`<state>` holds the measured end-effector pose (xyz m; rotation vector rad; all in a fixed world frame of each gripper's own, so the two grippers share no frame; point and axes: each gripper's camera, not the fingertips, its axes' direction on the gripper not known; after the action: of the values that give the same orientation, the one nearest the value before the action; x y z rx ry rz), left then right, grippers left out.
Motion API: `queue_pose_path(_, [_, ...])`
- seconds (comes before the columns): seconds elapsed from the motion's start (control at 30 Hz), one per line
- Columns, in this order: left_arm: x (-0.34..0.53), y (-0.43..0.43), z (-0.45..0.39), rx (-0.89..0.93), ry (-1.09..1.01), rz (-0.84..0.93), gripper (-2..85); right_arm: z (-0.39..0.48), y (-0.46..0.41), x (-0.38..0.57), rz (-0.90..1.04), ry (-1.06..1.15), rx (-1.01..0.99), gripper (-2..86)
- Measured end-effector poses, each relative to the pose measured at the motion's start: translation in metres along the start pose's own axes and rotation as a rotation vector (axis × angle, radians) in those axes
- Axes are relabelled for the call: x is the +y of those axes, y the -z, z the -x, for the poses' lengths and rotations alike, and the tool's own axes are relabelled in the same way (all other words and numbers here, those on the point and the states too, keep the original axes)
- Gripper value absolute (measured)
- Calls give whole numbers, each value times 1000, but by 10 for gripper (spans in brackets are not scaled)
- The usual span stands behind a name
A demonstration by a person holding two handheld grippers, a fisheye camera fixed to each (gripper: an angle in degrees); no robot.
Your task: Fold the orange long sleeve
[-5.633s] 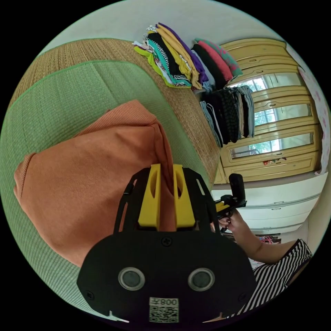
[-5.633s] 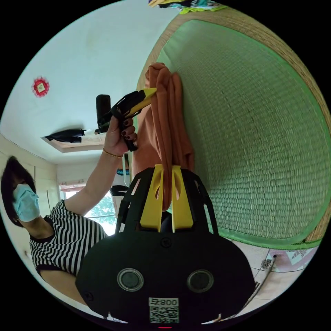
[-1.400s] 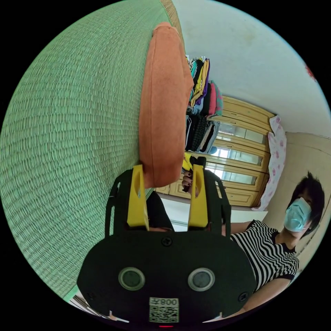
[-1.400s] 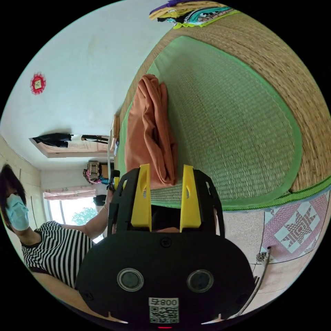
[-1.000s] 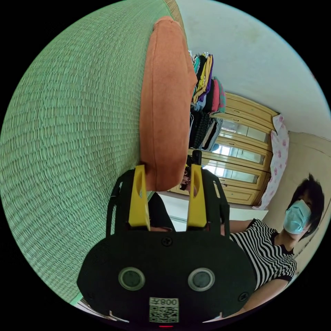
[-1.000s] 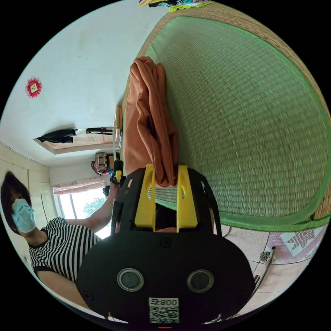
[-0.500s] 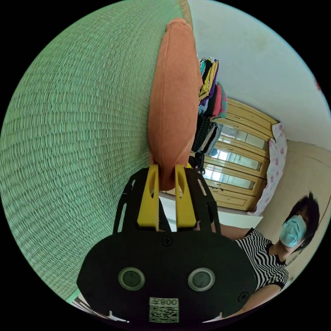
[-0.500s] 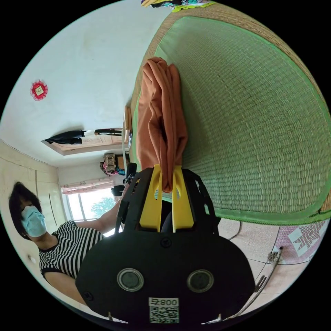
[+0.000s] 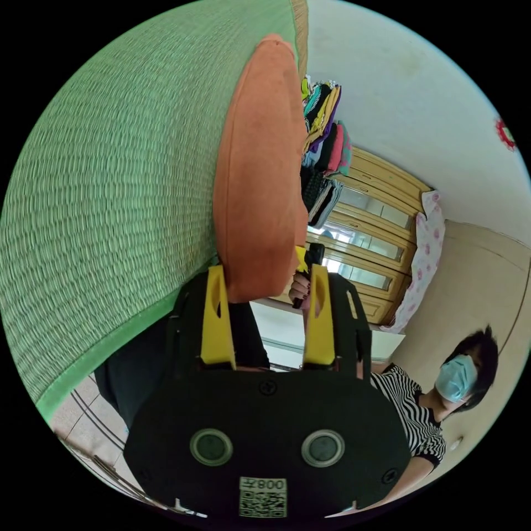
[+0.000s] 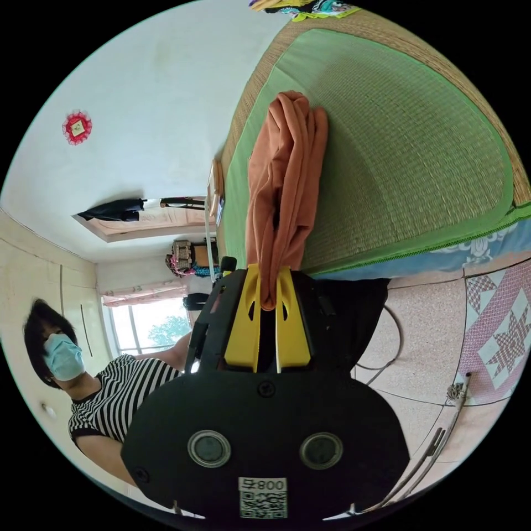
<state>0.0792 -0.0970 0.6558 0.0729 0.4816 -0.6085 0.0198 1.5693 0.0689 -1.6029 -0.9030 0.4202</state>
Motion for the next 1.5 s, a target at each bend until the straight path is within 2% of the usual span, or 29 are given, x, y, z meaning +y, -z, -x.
queue_pose_path(0.23, [12, -17, 9, 56, 17, 13, 189, 50, 14, 6, -10, 70, 25, 37])
queue_pose_path(0.4, [36, -17, 4, 132, -4, -41, 189, 76, 28, 1, -19, 101, -16, 34])
queue_pose_path(0.6, [61, -28, 0, 298, 7, -117, 193, 104, 40, -7, -21, 144, -28, 30])
queue_pose_path(0.67, [65, -42, -7, 404, 5, -115, 182, 108, 41, -6, -23, 148, -29, 27])
queue_pose_path(0.87, [93, -58, -42, 381, -26, -134, 115, 99, 68, 15, -53, 157, -60, 19])
queue_pose_path(1.23, [142, -94, -138, 233, -65, -33, 100, 39, 122, 78, -98, 145, -143, 14])
queue_pose_path(1.5, [134, -128, -230, 201, -112, -9, 95, 21, 170, 49, -137, 187, -217, 7])
